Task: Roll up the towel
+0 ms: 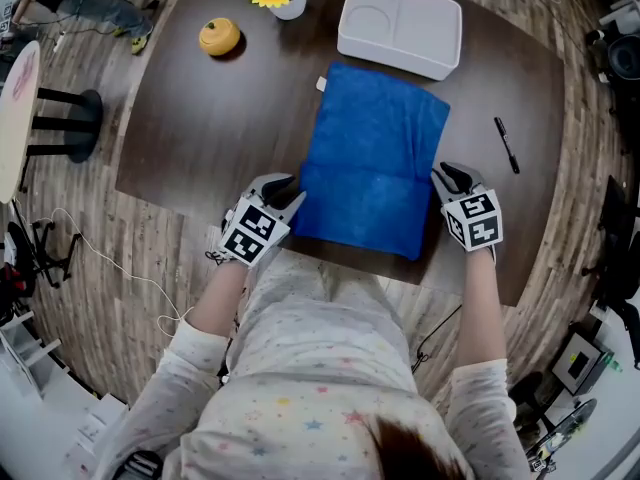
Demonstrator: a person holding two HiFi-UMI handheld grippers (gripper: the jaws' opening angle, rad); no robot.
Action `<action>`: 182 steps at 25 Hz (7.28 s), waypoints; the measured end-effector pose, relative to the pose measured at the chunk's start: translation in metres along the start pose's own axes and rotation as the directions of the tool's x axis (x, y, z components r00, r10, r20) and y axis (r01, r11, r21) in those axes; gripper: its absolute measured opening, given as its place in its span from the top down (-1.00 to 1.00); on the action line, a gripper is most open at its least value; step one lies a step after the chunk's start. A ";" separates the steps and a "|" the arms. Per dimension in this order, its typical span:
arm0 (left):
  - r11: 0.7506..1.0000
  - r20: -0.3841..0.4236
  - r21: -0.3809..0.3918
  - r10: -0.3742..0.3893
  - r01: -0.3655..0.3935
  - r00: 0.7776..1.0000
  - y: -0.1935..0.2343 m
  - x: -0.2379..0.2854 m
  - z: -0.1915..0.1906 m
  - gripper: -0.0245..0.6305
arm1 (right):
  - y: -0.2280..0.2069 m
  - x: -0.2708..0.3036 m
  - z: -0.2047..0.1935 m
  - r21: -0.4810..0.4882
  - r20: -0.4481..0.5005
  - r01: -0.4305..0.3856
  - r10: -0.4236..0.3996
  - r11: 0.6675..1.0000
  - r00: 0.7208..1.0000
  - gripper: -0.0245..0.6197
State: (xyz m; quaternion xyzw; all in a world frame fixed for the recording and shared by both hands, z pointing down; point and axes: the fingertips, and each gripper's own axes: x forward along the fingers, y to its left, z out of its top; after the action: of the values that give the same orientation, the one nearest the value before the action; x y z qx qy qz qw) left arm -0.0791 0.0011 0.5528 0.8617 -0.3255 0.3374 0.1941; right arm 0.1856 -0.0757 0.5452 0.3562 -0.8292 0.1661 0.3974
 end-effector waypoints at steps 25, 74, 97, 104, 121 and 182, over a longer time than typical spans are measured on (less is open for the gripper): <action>0.992 0.106 0.077 0.088 -0.096 0.990 0.103 0.059 0.096 0.57 | -0.046 0.030 0.029 0.007 -0.062 -0.087 0.087 0.996 0.994 0.48; 0.988 0.148 0.119 0.084 -0.102 0.985 0.123 0.079 0.128 0.57 | -0.014 -0.037 0.017 0.162 0.043 0.063 -0.070 0.985 0.997 0.67; 0.978 0.123 0.000 0.205 -0.207 0.971 0.165 0.143 0.148 0.55 | -0.123 0.077 0.063 0.137 0.069 0.041 -0.051 0.990 0.996 0.53; 0.971 0.065 -0.009 0.238 -0.237 0.969 0.181 0.155 0.148 0.56 | -0.122 0.088 0.060 0.118 0.021 0.026 -0.028 0.993 0.999 0.55; 0.978 0.131 0.106 0.162 -0.177 0.978 0.153 0.112 0.171 0.84 | -0.113 0.033 0.095 0.024 0.146 0.034 -0.037 0.999 0.989 0.87; 0.993 0.083 0.109 -0.058 0.049 0.995 -0.074 -0.036 -0.051 0.84 | 0.120 -0.078 -0.115 -0.068 -0.006 0.004 -0.004 0.998 1.000 0.59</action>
State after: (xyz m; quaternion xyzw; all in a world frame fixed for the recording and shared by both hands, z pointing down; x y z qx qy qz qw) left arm -0.0715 0.0977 0.5541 0.8930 -0.2918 0.3117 0.1426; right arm 0.1947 0.1077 0.5579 0.3437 -0.8325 0.1381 0.4120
